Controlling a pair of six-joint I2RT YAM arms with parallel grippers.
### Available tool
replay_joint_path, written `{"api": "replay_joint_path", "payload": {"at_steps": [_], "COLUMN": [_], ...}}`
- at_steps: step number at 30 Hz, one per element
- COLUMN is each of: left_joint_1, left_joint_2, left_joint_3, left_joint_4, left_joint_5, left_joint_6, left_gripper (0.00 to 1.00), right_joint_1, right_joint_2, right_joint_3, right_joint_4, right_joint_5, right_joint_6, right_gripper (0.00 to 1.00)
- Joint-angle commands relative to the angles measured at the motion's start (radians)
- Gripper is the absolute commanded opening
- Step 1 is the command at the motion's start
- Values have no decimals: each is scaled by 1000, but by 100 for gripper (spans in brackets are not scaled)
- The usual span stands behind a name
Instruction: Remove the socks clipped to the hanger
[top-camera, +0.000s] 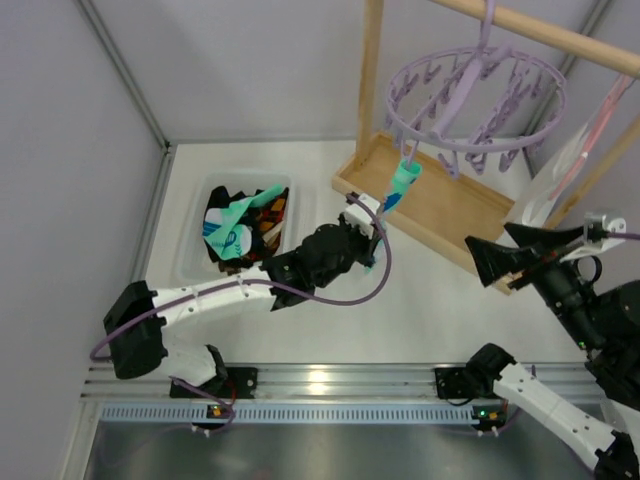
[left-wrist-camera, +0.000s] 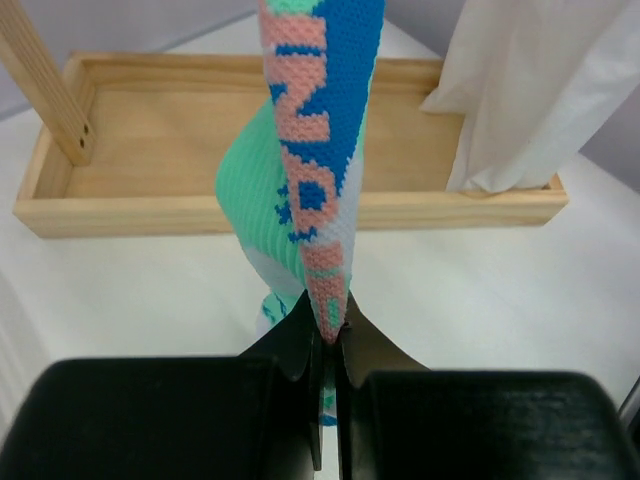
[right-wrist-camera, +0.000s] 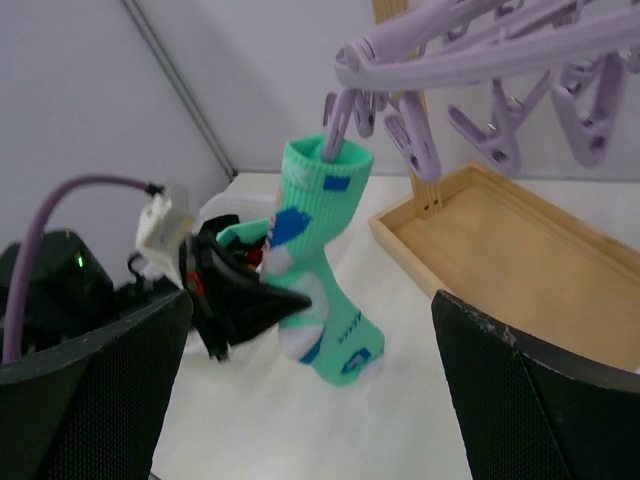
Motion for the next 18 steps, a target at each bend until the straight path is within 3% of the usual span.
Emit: {"api": "replay_joint_path", "payload": {"at_steps": [1, 7, 11, 15, 18], "left_joint_1": [-94, -210, -269, -306, -319], "left_joint_2": [83, 285, 414, 531, 571], "left_joint_3": [50, 217, 340, 443, 500], "left_joint_4": [23, 24, 24, 24, 24], "left_joint_5": [-140, -385, -569, -631, -616], "left_joint_6": [-5, 23, 61, 81, 81], "left_gripper": [0, 0, 0, 0, 0], "right_joint_1": [-4, -4, -4, -3, -1], "right_joint_2": [193, 489, 633, 770, 798], "right_joint_3": [141, 405, 550, 645, 647], "right_joint_4": [1, -105, -206, -309, -316], "right_joint_5": [59, 207, 302, 384, 424], "right_joint_6": [-8, -56, -88, -120, -129], "right_gripper": [99, 99, 88, 76, 74]}}
